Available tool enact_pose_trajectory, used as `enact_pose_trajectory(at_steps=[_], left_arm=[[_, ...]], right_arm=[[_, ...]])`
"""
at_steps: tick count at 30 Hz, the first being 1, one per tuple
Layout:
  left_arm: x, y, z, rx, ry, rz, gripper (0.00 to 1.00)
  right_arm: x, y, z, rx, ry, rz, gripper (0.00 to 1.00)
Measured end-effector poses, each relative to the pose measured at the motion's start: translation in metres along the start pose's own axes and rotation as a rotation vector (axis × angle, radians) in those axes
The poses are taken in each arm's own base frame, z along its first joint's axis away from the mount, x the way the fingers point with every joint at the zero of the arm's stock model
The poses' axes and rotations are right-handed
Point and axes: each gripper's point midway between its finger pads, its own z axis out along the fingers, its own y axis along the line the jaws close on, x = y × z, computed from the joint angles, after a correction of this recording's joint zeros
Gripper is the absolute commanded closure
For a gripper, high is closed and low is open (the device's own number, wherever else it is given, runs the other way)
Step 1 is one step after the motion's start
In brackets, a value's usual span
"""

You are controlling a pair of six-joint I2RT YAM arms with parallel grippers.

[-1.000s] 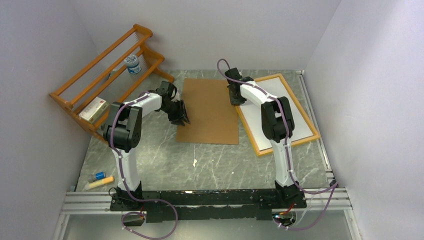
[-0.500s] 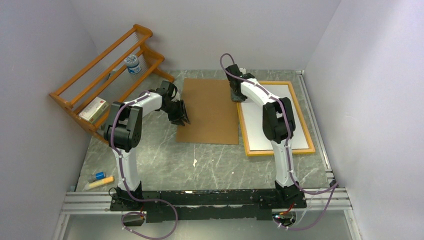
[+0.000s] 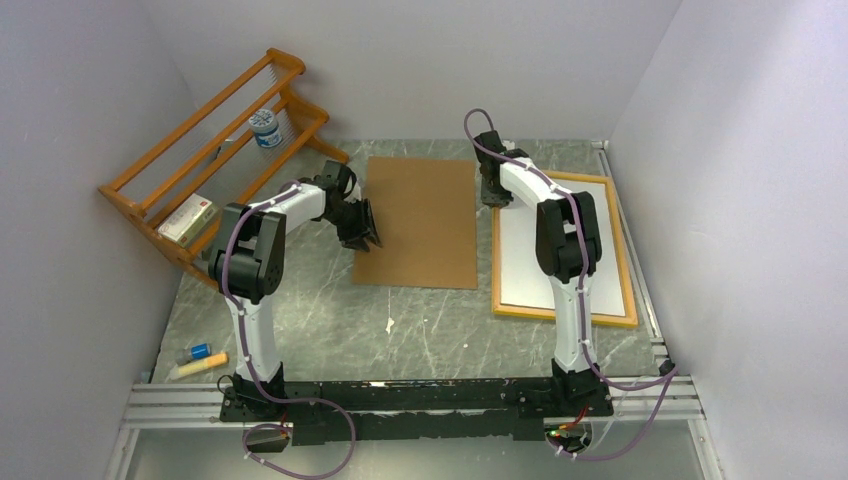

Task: Put the photo into the frame
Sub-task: Adjust the photo frame at the center of the board, then move the photo frame item to the center of the board.

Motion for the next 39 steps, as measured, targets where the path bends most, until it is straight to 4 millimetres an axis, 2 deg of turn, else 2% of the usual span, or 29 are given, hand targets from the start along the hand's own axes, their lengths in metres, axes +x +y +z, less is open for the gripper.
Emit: enact_pose_trajectory(at_steps=[5, 9, 15, 18, 22, 29, 34, 39], left_arm=[[-0.001, -0.003, -0.002, 0.003, 0.001, 0.007, 0.45], [-0.001, -0.004, -0.005, 0.000, 0.010, 0.009, 0.35], [-0.005, 0.005, -0.016, -0.015, 0.017, -0.014, 0.21], [-0.009, 0.012, -0.023, -0.025, 0.007, -0.026, 0.15], [-0.016, 0.018, -0.034, -0.038, -0.026, -0.040, 0.09], [-0.022, 0.023, -0.042, -0.048, -0.053, -0.046, 0.08], [-0.024, 0.025, -0.041, -0.064, -0.060, -0.048, 0.12], [-0.027, 0.031, -0.036, -0.089, -0.060, -0.054, 0.12]], right_arm=[[0.006, 0.009, 0.002, -0.056, 0.022, -0.017, 0.94], [0.014, 0.019, 0.004, -0.111, 0.042, -0.032, 0.93], [0.015, 0.028, 0.002, -0.157, 0.048, -0.036, 0.90], [0.016, 0.033, 0.001, -0.170, 0.047, -0.034, 0.83], [0.018, 0.041, -0.002, -0.177, 0.047, -0.027, 0.66], [0.015, 0.041, -0.015, -0.129, 0.053, 0.040, 0.49], [0.010, 0.034, -0.038, -0.121, 0.032, 0.074, 0.50], [0.015, 0.038, -0.071, -0.191, 0.024, 0.096, 0.53]])
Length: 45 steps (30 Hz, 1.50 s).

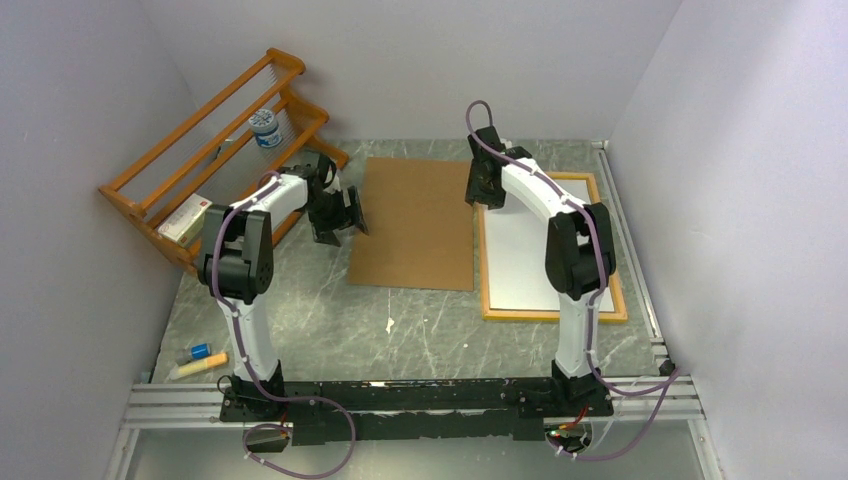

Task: Put the photo into the frame
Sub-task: Move the photo frame item to the center of the board.

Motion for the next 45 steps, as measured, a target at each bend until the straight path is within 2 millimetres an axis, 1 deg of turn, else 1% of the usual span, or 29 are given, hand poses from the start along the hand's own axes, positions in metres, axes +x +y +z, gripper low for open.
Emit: enact_pose_trajectory(at_steps=[2, 4, 9, 10, 12, 15, 17, 21, 28, 31, 34, 36, 37, 39, 41, 45], left_arm=[[0.001, 0.003, 0.004, -0.011, 0.006, -0.007, 0.12], [0.001, 0.006, 0.008, -0.017, 0.014, -0.013, 0.11], [-0.001, 0.008, 0.010, -0.014, 0.013, -0.025, 0.10], [-0.002, 0.008, 0.011, -0.013, 0.011, -0.028, 0.10], [-0.005, 0.008, 0.012, -0.006, 0.005, -0.036, 0.11], [-0.011, 0.004, 0.013, 0.021, -0.009, -0.044, 0.12], [-0.014, 0.002, 0.015, 0.038, -0.016, -0.046, 0.12], [-0.018, -0.003, 0.017, 0.074, -0.019, -0.049, 0.13], [-0.021, -0.011, 0.020, 0.122, -0.011, -0.067, 0.17], [-0.020, -0.014, 0.022, 0.144, -0.001, -0.083, 0.19], [-0.019, -0.017, 0.024, 0.164, 0.016, -0.104, 0.23], [-0.018, -0.019, 0.025, 0.180, 0.028, -0.119, 0.27], [-0.017, -0.019, 0.025, 0.185, 0.033, -0.125, 0.31], [-0.017, -0.018, 0.025, 0.193, 0.039, -0.136, 0.36], [-0.016, -0.014, 0.026, 0.200, 0.043, -0.150, 0.38], [-0.016, -0.012, 0.026, 0.221, 0.044, -0.159, 0.38]], right_arm=[[0.007, 0.009, -0.006, -0.033, 0.007, -0.001, 0.51], [0.019, 0.022, -0.009, -0.064, 0.030, -0.009, 0.49], [0.047, 0.040, -0.006, -0.091, 0.083, -0.026, 0.45], [0.052, 0.041, -0.004, -0.088, 0.094, -0.022, 0.44], [0.059, 0.039, 0.000, -0.074, 0.111, -0.006, 0.37], [0.065, 0.033, 0.008, -0.048, 0.128, 0.015, 0.28], [0.071, 0.029, 0.013, -0.036, 0.140, 0.026, 0.25], [0.082, 0.024, 0.018, -0.021, 0.162, 0.039, 0.24], [0.090, 0.025, 0.030, -0.019, 0.177, 0.050, 0.24], [0.089, 0.026, 0.030, -0.024, 0.176, 0.058, 0.23], [0.091, 0.028, 0.030, -0.036, 0.182, 0.060, 0.24], [0.091, 0.029, 0.029, -0.054, 0.187, 0.063, 0.25], [0.091, 0.030, 0.029, -0.067, 0.189, 0.065, 0.25], [0.091, 0.030, 0.027, -0.101, 0.197, 0.075, 0.25], [0.089, 0.031, 0.025, -0.146, 0.208, 0.094, 0.25], [0.087, 0.031, 0.022, -0.219, 0.246, 0.115, 0.27]])
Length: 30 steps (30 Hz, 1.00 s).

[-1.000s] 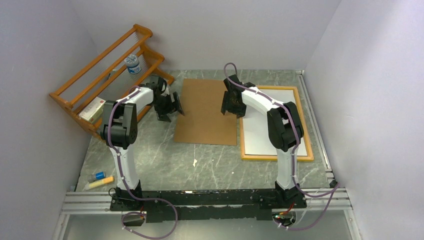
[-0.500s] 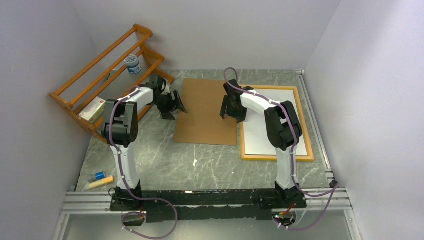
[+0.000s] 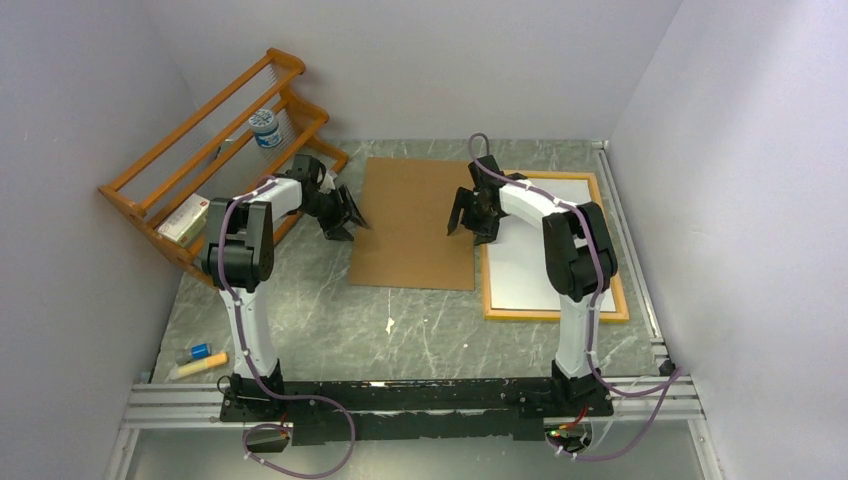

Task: Put the photo into the frame
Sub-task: Move the photo frame item to the center of the board.

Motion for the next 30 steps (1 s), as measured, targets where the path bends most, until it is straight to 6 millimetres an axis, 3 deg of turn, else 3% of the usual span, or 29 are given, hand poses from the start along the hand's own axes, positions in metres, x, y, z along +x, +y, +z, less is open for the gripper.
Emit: enact_pose_trajectory(at_steps=[5, 14, 19, 24, 30], left_arm=[[0.000, 0.000, -0.001, 0.005, 0.001, 0.022, 0.39], [0.001, 0.002, -0.002, 0.001, 0.003, 0.051, 0.41], [0.002, 0.001, -0.002, 0.010, 0.008, 0.068, 0.41], [0.009, -0.002, 0.001, 0.024, 0.028, 0.073, 0.41], [0.032, -0.020, 0.012, 0.047, 0.086, 0.111, 0.42]], right_arm=[[-0.004, 0.003, -0.007, -0.051, 0.008, -0.001, 0.28], [-0.029, 0.029, -0.056, -0.162, -0.115, -0.033, 0.32], [-0.034, 0.033, -0.065, -0.176, -0.144, -0.039, 0.33], [-0.031, 0.020, -0.060, -0.132, -0.145, -0.039, 0.34], [-0.024, -0.018, -0.055, -0.046, -0.139, -0.004, 0.35]])
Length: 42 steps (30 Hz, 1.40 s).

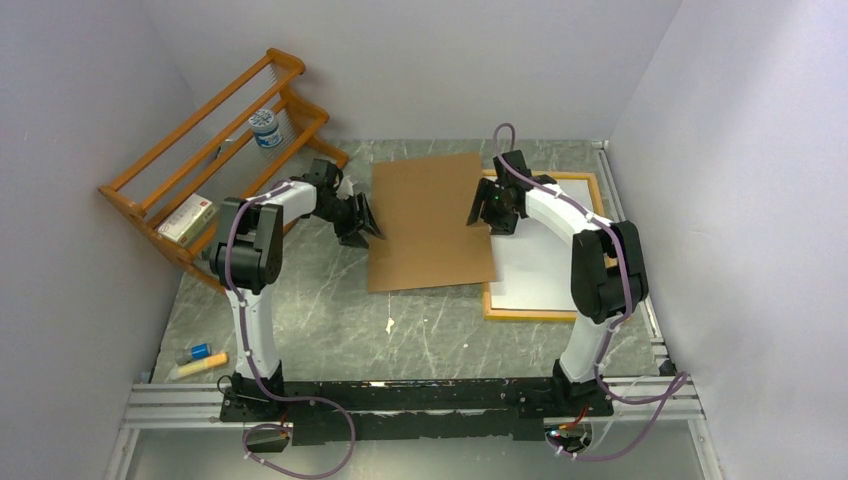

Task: Put the photo into the frame
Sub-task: Move the photo frame item to the center of the board, then pick up the photo frame item at the center of the board.

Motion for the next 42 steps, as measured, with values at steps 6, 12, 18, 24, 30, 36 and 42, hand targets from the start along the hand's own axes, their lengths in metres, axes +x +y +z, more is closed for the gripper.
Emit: enact_pose_trajectory(at_steps=[6, 12, 18, 24, 30, 36, 42], left_arm=[[0.021, -0.018, 0.014, 0.022, 0.060, 0.041, 0.42], [0.030, -0.024, 0.020, 0.034, 0.093, 0.046, 0.41], [0.031, -0.024, 0.021, 0.027, 0.111, 0.039, 0.41], [0.031, -0.024, 0.021, 0.022, 0.115, 0.038, 0.41], [0.031, -0.024, 0.022, 0.017, 0.123, 0.034, 0.41], [0.030, -0.024, 0.022, 0.014, 0.128, 0.032, 0.41], [0.030, -0.025, 0.022, 0.006, 0.141, 0.022, 0.41]], right_arm=[[0.006, -0.035, -0.002, 0.079, -0.003, 0.033, 0.35], [0.013, -0.052, 0.001, 0.141, -0.002, 0.027, 0.33], [0.012, -0.061, 0.003, 0.197, -0.016, 0.012, 0.31], [0.009, -0.071, 0.009, 0.237, -0.010, 0.014, 0.31], [0.004, -0.068, 0.023, 0.206, 0.022, 0.006, 0.31], [0.006, -0.055, 0.025, 0.118, 0.050, -0.023, 0.33], [0.002, -0.048, 0.012, 0.044, 0.041, -0.038, 0.38]])
